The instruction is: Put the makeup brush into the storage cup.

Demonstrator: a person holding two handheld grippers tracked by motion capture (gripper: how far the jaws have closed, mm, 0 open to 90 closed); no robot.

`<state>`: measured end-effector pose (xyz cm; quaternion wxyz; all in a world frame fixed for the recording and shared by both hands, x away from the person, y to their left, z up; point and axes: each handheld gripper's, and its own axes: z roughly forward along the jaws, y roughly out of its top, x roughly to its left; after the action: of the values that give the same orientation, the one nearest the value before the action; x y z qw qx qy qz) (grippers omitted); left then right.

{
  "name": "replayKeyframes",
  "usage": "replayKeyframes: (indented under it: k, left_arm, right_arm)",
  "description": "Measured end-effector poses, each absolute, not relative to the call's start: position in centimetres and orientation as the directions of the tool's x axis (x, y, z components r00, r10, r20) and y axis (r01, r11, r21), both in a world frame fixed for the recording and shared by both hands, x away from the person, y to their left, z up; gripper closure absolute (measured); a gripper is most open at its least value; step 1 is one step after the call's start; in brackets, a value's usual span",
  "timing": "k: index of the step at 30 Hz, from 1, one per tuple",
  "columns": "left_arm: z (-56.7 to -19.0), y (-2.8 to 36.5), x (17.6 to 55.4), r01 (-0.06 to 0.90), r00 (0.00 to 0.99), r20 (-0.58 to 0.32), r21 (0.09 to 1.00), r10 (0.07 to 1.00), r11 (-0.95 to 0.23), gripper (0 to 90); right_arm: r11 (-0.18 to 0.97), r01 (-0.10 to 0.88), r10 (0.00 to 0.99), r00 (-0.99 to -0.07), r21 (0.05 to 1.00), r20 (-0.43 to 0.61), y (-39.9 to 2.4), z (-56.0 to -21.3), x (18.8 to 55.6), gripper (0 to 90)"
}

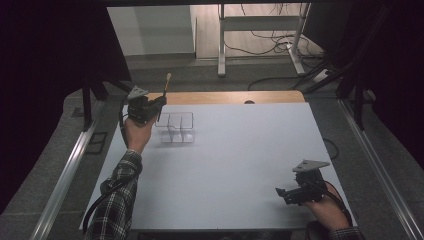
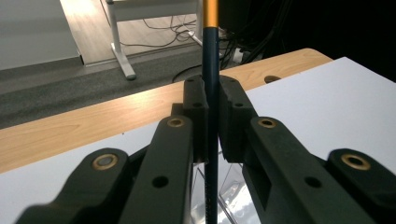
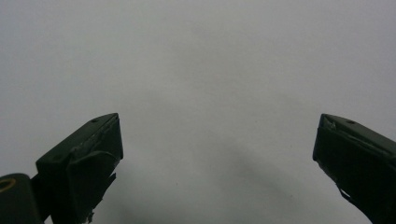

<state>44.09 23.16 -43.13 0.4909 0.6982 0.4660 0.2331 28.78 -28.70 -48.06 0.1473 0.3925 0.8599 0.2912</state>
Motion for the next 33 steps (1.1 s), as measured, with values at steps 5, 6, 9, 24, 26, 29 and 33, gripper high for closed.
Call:
replayKeyframes:
  k: [5, 6, 9, 24, 26, 29, 33]
  left_arm:
    - [-43.3, 23.1, 44.5, 0.418, 0.454, -0.134, 0.905, 0.881, -0.078, 83.5]
    - [-43.4, 23.2, 44.6, 0.42, 0.454, -0.139, 0.905, 0.88, -0.073, 83.5]
    - [-43.5, 23.2, 44.7, 0.418, 0.453, -0.137, 0.906, 0.881, -0.074, 83.5]
    - [-45.5, 23.0, 44.6, 0.421, 0.445, -0.142, 0.905, 0.884, -0.066, 83.5]
    - [-45.8, 23.1, 44.6, 0.422, 0.445, -0.148, 0.905, 0.883, -0.061, 83.4]
    - [-46.3, 23.2, 44.4, 0.423, 0.445, -0.159, 0.905, 0.881, -0.05, 83.5]
    - [-46.6, 23.2, 44.2, 0.419, 0.452, -0.169, 0.907, 0.876, -0.042, 83.4]
  right_arm:
    - [0.525, 0.59, 0.759, -0.651, 0.614, -0.023, -28.7, -48.1, 28.8, 1.9]
    - [0.525, 0.591, 0.759, -0.651, 0.613, -0.023, -28.7, -48.1, 28.8, 2.0]
    - [0.527, 0.591, 0.758, -0.652, 0.611, -0.022, -28.7, -48.1, 28.8, 2.1]
    - [0.536, 0.593, 0.751, -0.66, 0.601, -0.018, -28.6, -48.2, 28.8, 2.8]
    - [0.537, 0.593, 0.75, -0.661, 0.599, -0.018, -28.5, -48.2, 28.8, 2.8]
    - [0.541, 0.594, 0.748, -0.664, 0.596, -0.017, -28.5, -48.2, 28.8, 2.9]
    - [0.543, 0.596, 0.746, -0.666, 0.592, -0.015, -28.5, -48.3, 28.9, 2.9]
